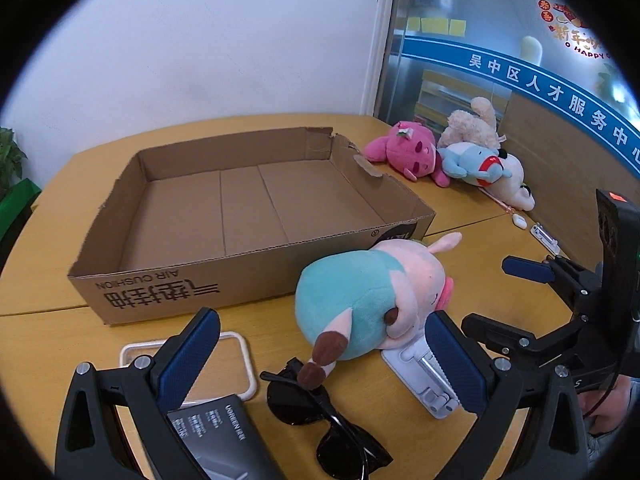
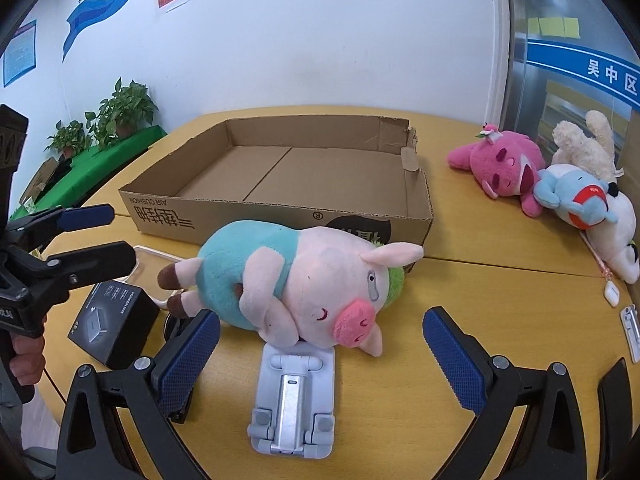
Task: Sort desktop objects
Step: 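Move both grippers toward the pink-and-teal pig plush, then close both grippers on the pig plush body, then lift the pig plush with both grippers and carry it over the cardboard box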
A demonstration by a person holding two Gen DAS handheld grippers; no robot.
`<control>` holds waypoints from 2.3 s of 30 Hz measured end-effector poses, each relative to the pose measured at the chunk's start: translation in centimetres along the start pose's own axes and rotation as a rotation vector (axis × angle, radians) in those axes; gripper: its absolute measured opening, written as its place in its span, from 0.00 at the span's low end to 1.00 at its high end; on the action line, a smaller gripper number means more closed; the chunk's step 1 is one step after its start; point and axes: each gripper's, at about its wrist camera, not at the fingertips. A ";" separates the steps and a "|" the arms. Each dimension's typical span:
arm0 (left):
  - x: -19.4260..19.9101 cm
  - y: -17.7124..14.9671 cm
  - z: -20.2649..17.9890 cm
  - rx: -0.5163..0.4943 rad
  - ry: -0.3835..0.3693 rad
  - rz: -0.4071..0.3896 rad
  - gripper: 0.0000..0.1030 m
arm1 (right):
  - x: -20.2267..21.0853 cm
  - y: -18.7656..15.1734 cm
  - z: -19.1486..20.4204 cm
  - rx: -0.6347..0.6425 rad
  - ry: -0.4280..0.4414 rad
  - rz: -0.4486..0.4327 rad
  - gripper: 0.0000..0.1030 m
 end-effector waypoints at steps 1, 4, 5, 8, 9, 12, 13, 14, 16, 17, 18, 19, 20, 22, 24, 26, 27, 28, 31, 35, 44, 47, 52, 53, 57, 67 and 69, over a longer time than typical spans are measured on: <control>-0.4 0.2 0.1 0.005 -0.009 0.008 0.98 | -0.3 0.1 -0.2 0.000 0.000 0.006 1.00; -1.6 0.6 0.4 0.020 -0.027 0.029 0.97 | -1.0 0.3 -0.7 -0.005 0.017 0.010 1.00; -2.2 0.8 0.6 0.028 -0.033 0.042 0.96 | -1.2 0.5 -0.8 -0.003 0.021 0.011 1.00; -3.4 1.1 1.0 0.049 -0.042 0.073 0.92 | -2.0 0.8 -1.1 0.004 0.027 0.016 1.00; -3.8 1.1 1.1 0.051 -0.045 0.083 0.91 | -2.4 0.9 -1.3 0.000 0.041 0.022 1.00; -4.9 1.1 1.2 0.059 -0.056 0.119 0.78 | -3.5 1.3 -1.9 -0.011 0.079 0.040 1.00; -5.3 1.1 1.3 0.061 -0.059 0.132 0.74 | -3.8 1.4 -2.1 -0.010 0.088 0.045 1.00; -5.8 1.1 1.3 0.065 -0.063 0.146 0.74 | -4.3 1.6 -2.3 -0.006 0.110 0.058 1.00; -6.4 1.1 1.4 0.069 -0.063 0.160 0.74 | -5.0 2.0 -2.8 -0.006 0.155 0.078 1.00; -6.7 1.1 1.5 0.075 -0.070 0.165 0.74 | -5.4 2.2 -3.2 -0.010 0.174 0.085 1.00; -6.9 1.2 1.6 0.085 -0.083 0.167 0.74 | -5.8 2.3 -3.5 -0.013 0.184 0.095 1.00; -7.1 1.2 1.7 0.091 -0.094 0.166 0.75 | -6.2 2.4 -3.8 -0.015 0.193 0.110 1.00; -7.3 1.3 1.9 0.096 -0.102 0.166 0.75 | -6.7 2.4 -4.1 -0.019 0.206 0.124 1.00; -7.7 1.3 2.1 0.102 -0.109 0.170 0.77 | -7.9 2.2 -4.5 -0.044 0.243 0.150 1.00; -8.1 1.2 2.5 0.121 -0.135 0.179 0.77 | -9.0 2.1 -4.5 -0.071 0.272 0.175 1.00; -8.4 1.1 2.9 0.130 -0.142 0.180 0.77 | -9.2 2.1 -4.1 -0.067 0.295 0.171 1.00; -8.4 1.0 3.0 0.129 -0.148 0.181 0.77 | -9.2 2.1 -3.5 -0.049 0.309 0.169 1.00; -8.4 1.0 3.2 0.130 -0.161 0.184 0.75 | -9.1 2.1 -2.9 -0.022 0.301 0.167 1.00; -8.1 0.9 3.8 0.132 -0.174 0.180 0.74 | -8.4 2.0 -2.7 0.003 0.315 0.138 1.00; -8.6 0.9 4.1 0.141 -0.230 0.209 0.74 | -8.8 1.4 -5.8 -0.099 0.289 0.134 1.00; -9.8 0.8 2.1 0.062 -0.268 0.222 0.67 | -10.3 1.3 -4.6 -0.071 0.271 0.142 0.83; -9.1 0.6 1.5 0.029 -0.250 0.208 0.62 | -9.4 1.2 -3.8 -0.055 0.246 0.128 0.72; -6.8 0.7 0.8 -0.009 -0.216 0.140 0.59 | -6.9 1.7 -2.1 -0.028 0.187 0.077 0.67; -5.5 1.0 0.9 -0.006 -0.222 0.099 0.59 | -6.1 1.9 -1.9 -0.030 0.187 0.058 0.67; -1.4 2.1 1.0 -0.022 -0.220 -0.035 0.59 | -1.7 4.4 -0.1 0.002 0.161 -0.050 0.67; 8.1 7.4 5.2 -0.048 -0.176 -0.286 0.59 | 5.1 13.5 6.4 0.134 0.134 -0.303 0.67; 9.3 8.6 6.3 -0.054 -0.153 -0.320 0.59 | 5.4 15.6 7.7 0.161 0.137 -0.339 0.67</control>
Point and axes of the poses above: each gripper's, at about its wrist camera, not at the fingertips, and x roughly against the way its jaws point, z to its left, y to its top, and after that the axes turned 5 degrees about z, right-handed
